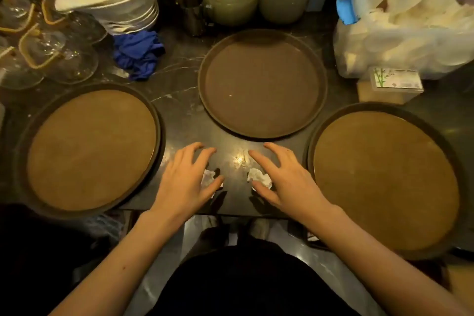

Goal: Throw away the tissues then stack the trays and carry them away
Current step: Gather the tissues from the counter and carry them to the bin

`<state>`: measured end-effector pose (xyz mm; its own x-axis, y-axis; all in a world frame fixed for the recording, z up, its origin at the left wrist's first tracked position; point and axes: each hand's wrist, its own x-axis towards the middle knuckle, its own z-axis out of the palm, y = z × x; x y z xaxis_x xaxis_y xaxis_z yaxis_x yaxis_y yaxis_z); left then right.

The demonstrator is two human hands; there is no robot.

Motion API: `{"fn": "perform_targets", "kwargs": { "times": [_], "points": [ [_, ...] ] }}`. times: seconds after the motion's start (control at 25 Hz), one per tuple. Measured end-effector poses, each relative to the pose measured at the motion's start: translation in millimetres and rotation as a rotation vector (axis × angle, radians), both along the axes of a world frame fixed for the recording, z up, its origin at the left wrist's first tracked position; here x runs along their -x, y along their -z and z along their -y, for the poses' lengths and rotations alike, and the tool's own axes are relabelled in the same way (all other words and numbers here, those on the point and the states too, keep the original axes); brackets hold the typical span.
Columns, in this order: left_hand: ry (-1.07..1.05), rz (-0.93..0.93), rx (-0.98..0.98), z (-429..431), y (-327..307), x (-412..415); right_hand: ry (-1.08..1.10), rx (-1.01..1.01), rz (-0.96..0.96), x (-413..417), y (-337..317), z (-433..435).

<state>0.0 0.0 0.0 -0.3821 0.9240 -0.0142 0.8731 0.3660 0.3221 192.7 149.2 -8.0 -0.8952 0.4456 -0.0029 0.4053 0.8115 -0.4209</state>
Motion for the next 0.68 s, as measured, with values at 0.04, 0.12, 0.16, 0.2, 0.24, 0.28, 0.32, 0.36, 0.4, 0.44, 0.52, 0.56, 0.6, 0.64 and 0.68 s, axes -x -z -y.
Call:
{"fn": "perform_targets", "kwargs": {
  "times": [0.04,0.12,0.16,0.2,0.24,0.28,0.32,0.36,0.4,0.44,0.52,0.56,0.6,0.64,0.68],
  "points": [
    [-0.011,0.020,0.014,1,5,0,0.003,0.007,0.012,2,5,3],
    [-0.066,0.081,0.069,2,11,-1,0.033,0.014,0.062,3,11,8],
    [-0.080,0.113,0.113,4,15,-3,0.044,0.015,0.102,4,14,10],
    [-0.079,0.132,0.136,5,19,-3,0.061,0.009,0.125,5,18,12],
    [-0.066,0.154,0.149,7,22,-4,0.077,0.005,0.142,5,20,14],
    [-0.055,0.177,0.150,9,25,-3,0.100,0.000,0.144,6,22,16],
    [-0.042,0.202,0.154,10,26,-2,0.121,0.010,0.153,6,21,16],
    [-0.027,0.210,0.162,11,28,0,0.149,0.026,0.160,7,23,19],
    [-0.017,0.216,0.171,11,29,2,0.187,0.063,0.172,9,25,21],
    [-0.012,0.218,0.173,11,30,4,0.224,0.097,0.176,10,27,23],
    [-0.004,0.240,0.182,10,34,9,0.281,0.154,0.173,10,31,26],
    [0.000,0.256,0.190,10,35,11,0.296,0.178,0.167,9,32,27],
    [0.002,0.270,0.198,10,36,13,0.309,0.206,0.161,10,34,28],
    [0.005,0.282,0.203,10,38,14,0.316,0.230,0.161,10,35,28],
    [0.013,0.289,0.199,11,39,14,0.319,0.234,0.160,10,36,28]
  ]
}}
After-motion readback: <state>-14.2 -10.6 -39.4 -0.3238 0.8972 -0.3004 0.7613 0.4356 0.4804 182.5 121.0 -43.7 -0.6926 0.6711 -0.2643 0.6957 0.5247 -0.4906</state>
